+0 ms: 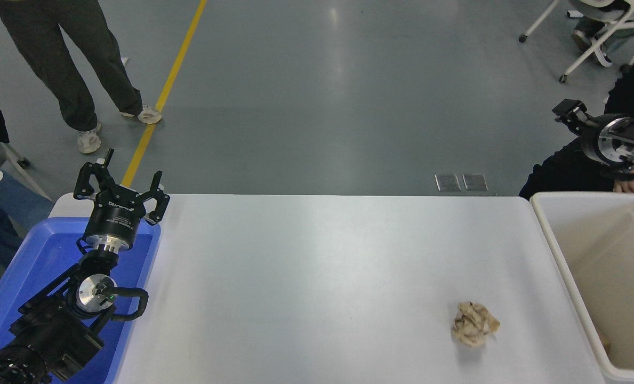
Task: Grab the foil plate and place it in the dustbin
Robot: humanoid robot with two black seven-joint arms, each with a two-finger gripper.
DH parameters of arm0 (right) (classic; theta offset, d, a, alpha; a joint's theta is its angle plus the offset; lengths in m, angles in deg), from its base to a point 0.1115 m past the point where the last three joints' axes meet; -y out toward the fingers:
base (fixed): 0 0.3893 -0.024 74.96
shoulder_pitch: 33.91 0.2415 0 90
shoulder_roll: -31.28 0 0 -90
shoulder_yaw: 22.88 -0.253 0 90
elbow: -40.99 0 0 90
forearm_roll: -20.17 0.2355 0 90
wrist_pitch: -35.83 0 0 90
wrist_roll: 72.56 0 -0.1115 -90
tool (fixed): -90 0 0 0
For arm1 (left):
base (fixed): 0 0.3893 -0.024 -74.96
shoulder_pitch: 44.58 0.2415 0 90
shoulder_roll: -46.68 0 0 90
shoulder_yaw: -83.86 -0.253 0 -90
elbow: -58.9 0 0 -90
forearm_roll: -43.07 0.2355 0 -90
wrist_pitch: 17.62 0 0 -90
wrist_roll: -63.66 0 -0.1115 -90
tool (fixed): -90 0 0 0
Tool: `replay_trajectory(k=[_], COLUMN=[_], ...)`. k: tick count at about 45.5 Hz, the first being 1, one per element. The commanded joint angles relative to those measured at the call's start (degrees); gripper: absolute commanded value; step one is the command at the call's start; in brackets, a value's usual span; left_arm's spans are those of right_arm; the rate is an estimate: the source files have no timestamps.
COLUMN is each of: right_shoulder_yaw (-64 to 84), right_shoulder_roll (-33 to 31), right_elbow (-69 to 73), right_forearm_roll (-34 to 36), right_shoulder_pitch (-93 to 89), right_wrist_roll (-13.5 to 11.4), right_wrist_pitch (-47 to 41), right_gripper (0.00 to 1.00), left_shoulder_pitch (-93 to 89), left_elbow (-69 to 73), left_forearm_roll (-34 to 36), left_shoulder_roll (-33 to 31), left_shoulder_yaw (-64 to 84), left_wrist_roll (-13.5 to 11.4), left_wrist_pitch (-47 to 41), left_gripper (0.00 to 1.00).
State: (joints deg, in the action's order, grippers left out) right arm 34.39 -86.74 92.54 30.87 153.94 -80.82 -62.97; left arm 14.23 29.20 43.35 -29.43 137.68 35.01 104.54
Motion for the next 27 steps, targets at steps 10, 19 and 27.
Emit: replay_trajectory(k=[10,19,27], right_shoulder_yaw=[12.0,11.7,13.2], right_shoulder_roll=[0.6,1.5,3.8], right_elbow=[24.1,24.3,25.4], right_forearm_roll=[-1.3,-1.5,-1.5], right_shoulder_pitch=[25.4,28.2,28.4], right_wrist_roll=[0.0,-0.1,-0.3], right_wrist_pitch=[-28.9,-35.8,-36.2], right_gripper=[1.0,1.0,1.0], left_shoulder_pitch=[0.0,0.0,0.0], left_elbow=[0.0,0.0,0.0], left_forearm_roll=[0.0,0.0,0.0], left_shoulder_roll=[0.0,0.0,0.0], left_shoulder_yaw=[0.1,0.1,0.1], left_wrist_roll=[0.0,0.0,0.0], left_wrist_pitch=[0.0,0.0,0.0], left_gripper=[0.98,0.98,0.98])
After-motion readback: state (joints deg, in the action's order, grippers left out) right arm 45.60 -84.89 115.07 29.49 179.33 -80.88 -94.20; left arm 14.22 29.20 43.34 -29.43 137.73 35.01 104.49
